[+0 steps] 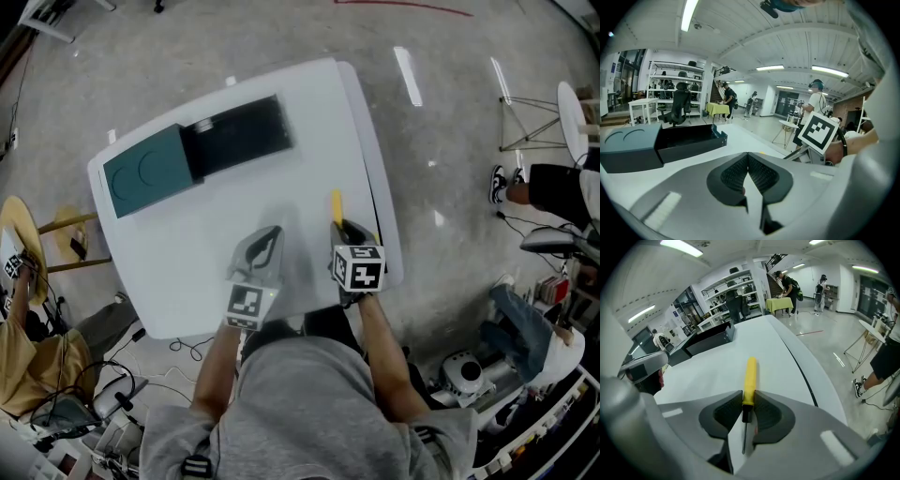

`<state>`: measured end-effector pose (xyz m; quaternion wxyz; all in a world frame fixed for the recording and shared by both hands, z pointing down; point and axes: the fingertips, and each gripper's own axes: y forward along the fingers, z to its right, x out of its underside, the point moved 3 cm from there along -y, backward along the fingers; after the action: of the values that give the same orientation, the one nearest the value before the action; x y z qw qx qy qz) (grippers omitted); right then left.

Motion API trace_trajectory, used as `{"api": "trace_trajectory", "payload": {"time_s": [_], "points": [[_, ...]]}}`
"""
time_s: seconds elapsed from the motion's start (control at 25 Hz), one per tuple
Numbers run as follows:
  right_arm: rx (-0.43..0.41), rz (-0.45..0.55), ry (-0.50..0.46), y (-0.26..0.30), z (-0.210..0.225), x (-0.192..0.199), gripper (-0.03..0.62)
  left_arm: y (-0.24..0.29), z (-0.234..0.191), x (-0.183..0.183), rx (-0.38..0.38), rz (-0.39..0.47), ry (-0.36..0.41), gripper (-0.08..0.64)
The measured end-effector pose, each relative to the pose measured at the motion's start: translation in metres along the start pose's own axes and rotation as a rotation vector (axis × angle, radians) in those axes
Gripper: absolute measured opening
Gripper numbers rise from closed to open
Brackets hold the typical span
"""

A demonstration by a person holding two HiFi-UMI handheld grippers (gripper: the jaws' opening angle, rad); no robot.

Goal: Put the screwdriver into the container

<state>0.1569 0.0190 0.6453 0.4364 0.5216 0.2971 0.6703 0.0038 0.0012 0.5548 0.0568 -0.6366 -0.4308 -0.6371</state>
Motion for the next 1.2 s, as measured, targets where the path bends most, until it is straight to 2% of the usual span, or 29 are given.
{"api": "trace_trajectory", "payload": {"time_s": [0.24, 0.6, 1.0, 1.2], "points": [[-0.031, 0.015, -0.017, -0.002, 0.003, -0.007, 0.078, 0.001, -0.001, -0.008, -0.021, 0.018, 0.008, 0.011], [-0.060, 0.116, -0.069, -0.036, 0.001, -0.033, 0.078, -0.011, 0.003, -0.032, -0.072, 0.081, 0.024, 0.011], [-0.094, 0.269, -0.186, -0.100, -0.029, -0.064, 0.078, -0.048, 0.011, -0.070, -0.140, 0.186, 0.058, 0.011], [-0.117, 0.330, -0.247, -0.115, -0.050, -0.075, 0.078, -0.068, -0.002, -0.078, -0.195, 0.237, 0.053, 0.011]]}}
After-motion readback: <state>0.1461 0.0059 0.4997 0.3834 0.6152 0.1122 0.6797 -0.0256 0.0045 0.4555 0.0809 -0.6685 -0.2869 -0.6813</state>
